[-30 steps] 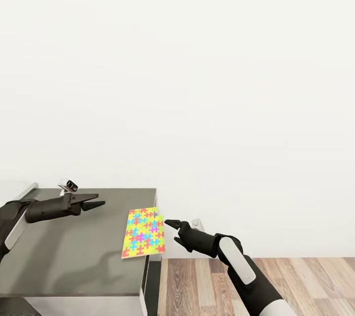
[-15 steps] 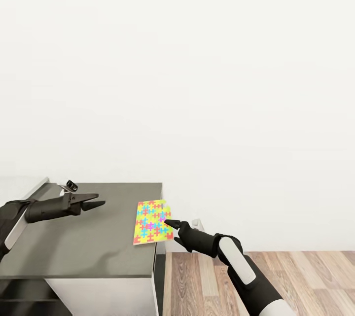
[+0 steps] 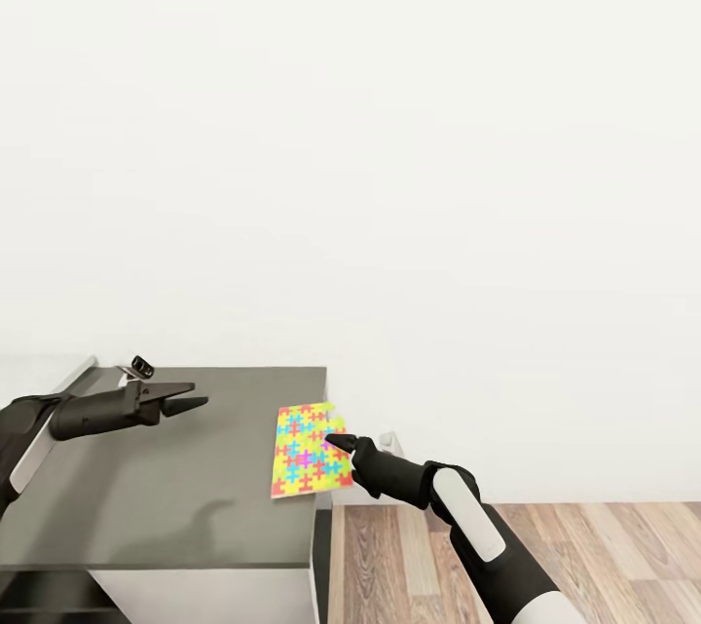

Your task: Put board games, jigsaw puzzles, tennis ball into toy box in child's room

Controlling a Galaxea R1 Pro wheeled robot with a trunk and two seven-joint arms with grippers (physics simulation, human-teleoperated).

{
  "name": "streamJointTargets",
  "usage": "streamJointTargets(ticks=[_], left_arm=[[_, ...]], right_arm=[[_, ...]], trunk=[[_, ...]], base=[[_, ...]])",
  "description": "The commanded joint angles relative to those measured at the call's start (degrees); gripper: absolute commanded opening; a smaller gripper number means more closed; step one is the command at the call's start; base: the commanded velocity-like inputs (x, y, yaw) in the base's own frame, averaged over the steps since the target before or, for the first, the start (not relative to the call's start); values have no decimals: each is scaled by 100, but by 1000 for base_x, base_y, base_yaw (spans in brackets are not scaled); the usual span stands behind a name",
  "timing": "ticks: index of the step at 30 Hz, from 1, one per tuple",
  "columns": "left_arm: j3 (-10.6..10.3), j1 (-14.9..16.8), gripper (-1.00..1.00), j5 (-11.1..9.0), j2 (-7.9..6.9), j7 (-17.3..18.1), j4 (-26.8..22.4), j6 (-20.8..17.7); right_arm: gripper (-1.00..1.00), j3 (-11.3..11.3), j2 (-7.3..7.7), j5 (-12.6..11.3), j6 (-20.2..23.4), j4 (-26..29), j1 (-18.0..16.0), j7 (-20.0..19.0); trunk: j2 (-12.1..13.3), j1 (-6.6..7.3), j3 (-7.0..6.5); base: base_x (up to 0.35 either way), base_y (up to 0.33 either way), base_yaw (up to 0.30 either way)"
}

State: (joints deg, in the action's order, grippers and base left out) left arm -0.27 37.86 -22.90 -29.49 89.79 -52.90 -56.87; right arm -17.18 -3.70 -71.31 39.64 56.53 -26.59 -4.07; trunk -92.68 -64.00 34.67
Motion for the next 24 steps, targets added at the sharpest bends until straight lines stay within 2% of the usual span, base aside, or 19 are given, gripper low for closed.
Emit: streamJointTargets(ticks=[1,17,18,24], left_arm=[[-4,3,100,1,-1,21,-1,-61],[8,3,100,-4,-9,21,-1,-63],[8,3,100,-4,-10,21,-1,-69],[18,3,100,-4,-13,21,-1,-201]], right_arm=[[100,4,-1,21,18,-2,-4,-23],[100,4,-12,21,18,-2,-4,-23],[-100,4,-11,21,18,-2,-4,-23],[-100,4,-8,21,18,-2,-4,-23]], trunk=[[-3,0,6],[-3,0,6],[-3,0,6],[-3,0,6]], base=[[21,15,0],[3,2,0],[0,0,0],[0,0,0]])
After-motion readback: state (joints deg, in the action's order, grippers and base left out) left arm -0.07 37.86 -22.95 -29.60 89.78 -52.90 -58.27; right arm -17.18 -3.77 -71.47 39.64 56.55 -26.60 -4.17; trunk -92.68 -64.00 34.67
